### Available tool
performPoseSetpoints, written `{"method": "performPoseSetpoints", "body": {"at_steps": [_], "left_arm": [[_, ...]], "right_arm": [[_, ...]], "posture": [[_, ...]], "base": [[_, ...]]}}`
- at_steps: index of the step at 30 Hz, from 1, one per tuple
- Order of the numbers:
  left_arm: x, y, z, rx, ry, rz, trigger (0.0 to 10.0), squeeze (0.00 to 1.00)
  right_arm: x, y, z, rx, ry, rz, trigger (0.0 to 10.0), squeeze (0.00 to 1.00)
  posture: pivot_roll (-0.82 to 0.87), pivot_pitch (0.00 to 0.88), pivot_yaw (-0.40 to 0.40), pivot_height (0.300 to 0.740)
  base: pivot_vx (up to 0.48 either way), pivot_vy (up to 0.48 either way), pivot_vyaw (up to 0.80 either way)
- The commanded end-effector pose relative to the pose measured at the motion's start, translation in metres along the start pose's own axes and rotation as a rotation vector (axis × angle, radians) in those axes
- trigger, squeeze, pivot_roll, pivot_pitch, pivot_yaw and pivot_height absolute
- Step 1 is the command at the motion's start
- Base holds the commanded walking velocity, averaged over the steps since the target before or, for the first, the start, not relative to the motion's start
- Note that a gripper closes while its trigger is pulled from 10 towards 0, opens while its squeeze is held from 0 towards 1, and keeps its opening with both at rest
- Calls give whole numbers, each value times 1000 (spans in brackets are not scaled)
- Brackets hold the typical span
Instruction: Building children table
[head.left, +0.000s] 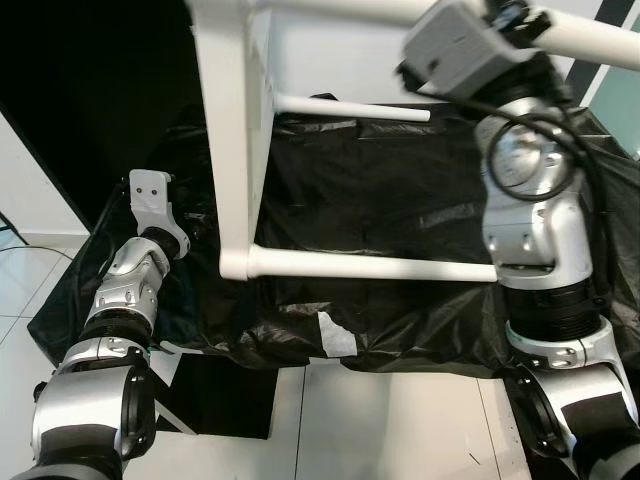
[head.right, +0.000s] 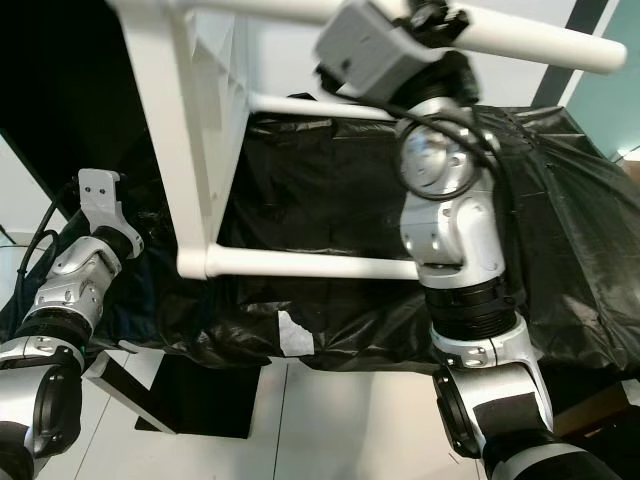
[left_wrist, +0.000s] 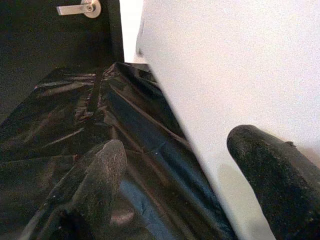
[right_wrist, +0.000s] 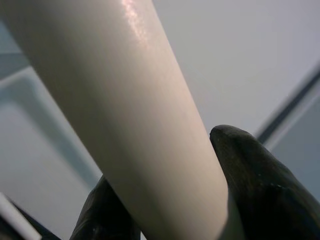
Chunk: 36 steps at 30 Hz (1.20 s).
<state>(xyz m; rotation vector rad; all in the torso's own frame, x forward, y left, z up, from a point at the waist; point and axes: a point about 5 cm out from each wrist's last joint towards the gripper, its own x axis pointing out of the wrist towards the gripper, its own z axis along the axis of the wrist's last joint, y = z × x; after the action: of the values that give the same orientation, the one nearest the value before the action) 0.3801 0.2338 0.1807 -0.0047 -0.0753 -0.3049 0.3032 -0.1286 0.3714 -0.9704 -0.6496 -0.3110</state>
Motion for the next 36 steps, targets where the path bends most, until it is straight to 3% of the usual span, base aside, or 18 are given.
{"method": "performPoseSetpoints", "body": {"at_steps": [1,7,12,14,17,22,25,27,28,29,31,36], "left_arm": [[-1,6,5,2,-9,0,10000,0],[-8,24,15,-30,-32,46,10000,0],[-8,26,16,-36,-37,49,10000,0],[-10,27,16,-34,-37,48,10000,0],[-11,28,15,-44,-37,50,10000,0],[-11,28,15,-51,-35,44,10000,0],[-7,22,14,-89,-27,12,10000,0],[1,3,12,-129,-18,-67,10000,0],[4,-9,12,-117,-21,-122,10000,0],[4,-9,12,-117,-21,-122,10000,0],[11,-31,15,-105,-33,-187,10000,0],[13,-28,23,-120,-45,-156,10000,0]], "right_arm": [[0,-33,0,250,45,-194,10000,0],[-7,-44,-14,359,112,-272,10000,0],[-10,-45,-23,421,152,-285,10000,0],[-19,-40,-44,513,254,-307,10000,0],[-33,-34,-69,515,361,-329,10000,0],[-41,-33,-84,498,420,-348,10000,0],[-47,-34,-108,538,515,-384,10000,0],[-51,-34,-130,604,600,-407,10000,0],[-52,-34,-139,662,638,-428,10000,0],[-52,-34,-139,662,638,-428,10000,0],[-56,-35,-159,759,708,-450,10000,0],[-57,-35,-170,774,709,-434,10000,0]], "posture": [[-140,0,47,740],[-138,0,57,740],[-132,0,58,740],[-130,0,64,740],[-126,0,71,740],[-128,0,82,740],[-131,0,97,740],[-132,0,107,740],[-131,0,107,740],[-131,0,107,740],[-123,0,103,740],[-115,0,97,740]], "base": [[0,0,0],[0,0,0],[0,0,0],[0,0,0],[0,0,0],[0,0,0],[0,0,0],[0,0,0],[0,0,0],[0,0,0],[0,0,0],[0,0,0]]}}
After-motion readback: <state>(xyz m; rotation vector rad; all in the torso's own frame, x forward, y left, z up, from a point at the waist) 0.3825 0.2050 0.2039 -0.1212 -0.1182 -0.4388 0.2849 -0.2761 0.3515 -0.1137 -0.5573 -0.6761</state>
